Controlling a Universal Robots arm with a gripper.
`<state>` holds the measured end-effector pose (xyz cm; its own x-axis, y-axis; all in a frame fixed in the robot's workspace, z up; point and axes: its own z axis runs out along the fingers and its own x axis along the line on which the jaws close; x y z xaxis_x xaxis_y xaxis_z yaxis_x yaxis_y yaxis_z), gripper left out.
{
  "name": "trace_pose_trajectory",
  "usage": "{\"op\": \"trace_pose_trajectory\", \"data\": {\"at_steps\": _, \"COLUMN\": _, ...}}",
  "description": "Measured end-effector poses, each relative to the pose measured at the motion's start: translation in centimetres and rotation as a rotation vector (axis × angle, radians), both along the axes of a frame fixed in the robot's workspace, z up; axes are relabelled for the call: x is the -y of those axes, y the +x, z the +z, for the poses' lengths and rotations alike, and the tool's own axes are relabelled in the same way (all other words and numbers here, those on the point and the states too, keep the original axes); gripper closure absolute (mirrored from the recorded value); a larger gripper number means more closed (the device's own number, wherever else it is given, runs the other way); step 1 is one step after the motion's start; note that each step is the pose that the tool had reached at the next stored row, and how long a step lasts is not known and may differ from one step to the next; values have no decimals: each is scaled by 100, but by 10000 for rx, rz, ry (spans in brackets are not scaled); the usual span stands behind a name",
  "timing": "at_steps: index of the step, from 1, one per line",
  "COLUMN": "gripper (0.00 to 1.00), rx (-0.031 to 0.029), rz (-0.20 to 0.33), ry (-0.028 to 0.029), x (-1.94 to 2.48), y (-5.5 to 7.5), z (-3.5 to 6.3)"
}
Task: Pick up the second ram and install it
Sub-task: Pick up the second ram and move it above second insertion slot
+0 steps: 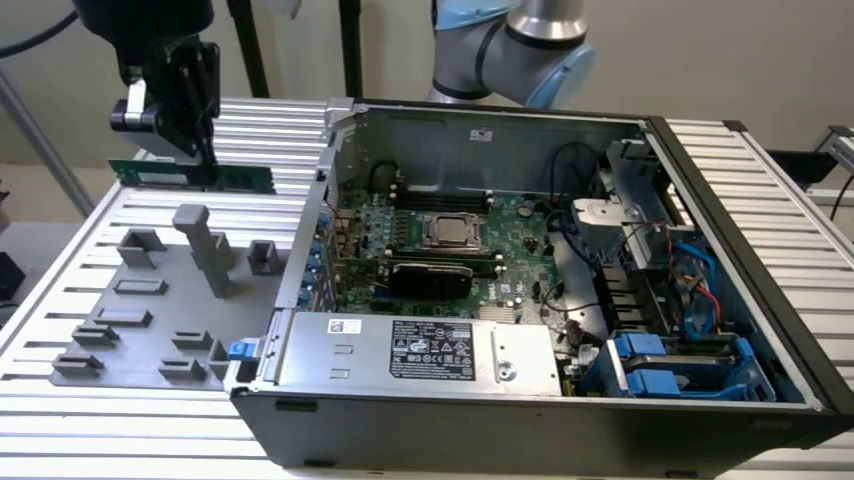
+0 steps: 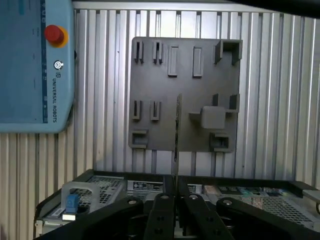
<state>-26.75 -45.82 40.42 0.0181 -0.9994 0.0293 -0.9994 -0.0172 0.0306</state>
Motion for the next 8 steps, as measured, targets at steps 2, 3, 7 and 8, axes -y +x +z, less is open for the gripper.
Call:
{"op": "trace_pose_trajectory", "data": {"at_steps": 2, "gripper": 86, "rx": 1, "rz": 0, "ry": -6, "x": -35, "y": 50, "z": 0}}
{"op": "trace_pose_trajectory", "data": {"at_steps": 3, "gripper": 86, "rx": 1, "rz": 0, "ry": -7, "x": -52, "y": 74, "z": -1}}
{"op": "trace_pose_trajectory", "data": {"at_steps": 7, "gripper": 86, "rx": 1, "rz": 1, "ry": -10, "x": -121, "y": 184, "z": 0}}
{"op": "trace_pose_trajectory", "data": {"at_steps": 8, "gripper": 86, "rx": 1, "rz": 0, "ry": -9, "x": -137, "y": 213, "z": -1}}
